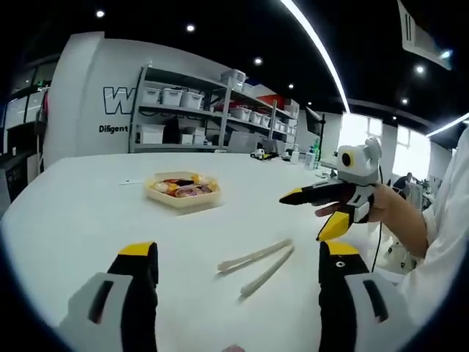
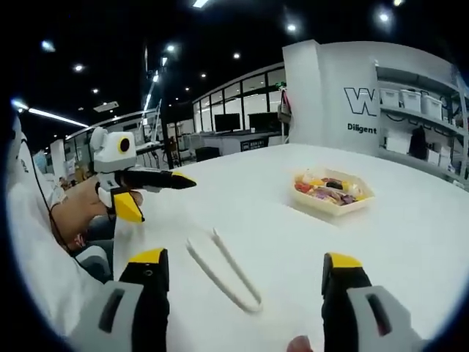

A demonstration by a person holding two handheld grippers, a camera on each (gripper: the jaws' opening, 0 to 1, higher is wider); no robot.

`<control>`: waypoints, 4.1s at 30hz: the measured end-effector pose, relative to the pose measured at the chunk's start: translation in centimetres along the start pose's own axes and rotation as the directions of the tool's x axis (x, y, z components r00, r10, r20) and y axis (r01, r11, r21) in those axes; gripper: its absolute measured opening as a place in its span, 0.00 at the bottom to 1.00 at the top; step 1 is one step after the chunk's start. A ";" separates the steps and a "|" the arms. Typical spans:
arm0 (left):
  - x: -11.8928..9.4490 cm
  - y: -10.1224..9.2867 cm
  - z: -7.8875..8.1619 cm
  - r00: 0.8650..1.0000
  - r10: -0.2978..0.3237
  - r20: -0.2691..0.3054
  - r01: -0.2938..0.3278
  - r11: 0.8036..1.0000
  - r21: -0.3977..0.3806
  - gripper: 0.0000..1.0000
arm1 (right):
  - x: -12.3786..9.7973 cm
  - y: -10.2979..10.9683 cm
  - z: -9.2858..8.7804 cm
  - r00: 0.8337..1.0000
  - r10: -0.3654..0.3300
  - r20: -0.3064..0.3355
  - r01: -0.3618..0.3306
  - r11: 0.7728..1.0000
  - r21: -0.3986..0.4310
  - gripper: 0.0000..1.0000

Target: Place the target food into the container with the food tongs after gripping and lifting it, then release it inside without dropping or visibly crushing the food.

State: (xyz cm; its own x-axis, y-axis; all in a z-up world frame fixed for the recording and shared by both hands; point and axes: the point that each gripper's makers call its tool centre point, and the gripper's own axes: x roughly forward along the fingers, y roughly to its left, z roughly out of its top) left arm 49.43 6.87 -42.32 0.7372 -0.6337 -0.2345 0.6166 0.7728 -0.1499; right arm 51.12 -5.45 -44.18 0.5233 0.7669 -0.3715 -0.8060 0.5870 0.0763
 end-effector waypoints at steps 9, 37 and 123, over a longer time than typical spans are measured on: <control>-0.3 -0.3 0.2 1.000 0.011 -0.004 -0.011 1.000 0.002 0.93 | -0.4 0.5 0.3 1.000 -0.012 -0.004 0.012 1.000 -0.004 0.89; -1.4 -1.8 1.6 0.999 0.025 0.027 -0.024 1.000 -0.010 0.99 | -2.5 0.1 0.6 0.991 -0.129 -0.022 0.130 0.990 0.052 0.92; -2.7 -3.0 1.8 0.995 0.097 0.002 -0.097 0.995 -0.014 0.99 | -5.3 1.0 0.7 0.983 -0.181 -0.006 0.181 0.977 0.112 0.99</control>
State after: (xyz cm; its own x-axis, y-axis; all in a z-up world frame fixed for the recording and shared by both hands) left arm 46.06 6.18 -39.54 0.7944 -0.5555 -0.2458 0.5380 0.8313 -0.1399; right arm 47.71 -8.76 -41.51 0.6590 0.6462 -0.3849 -0.6620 0.7412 0.1110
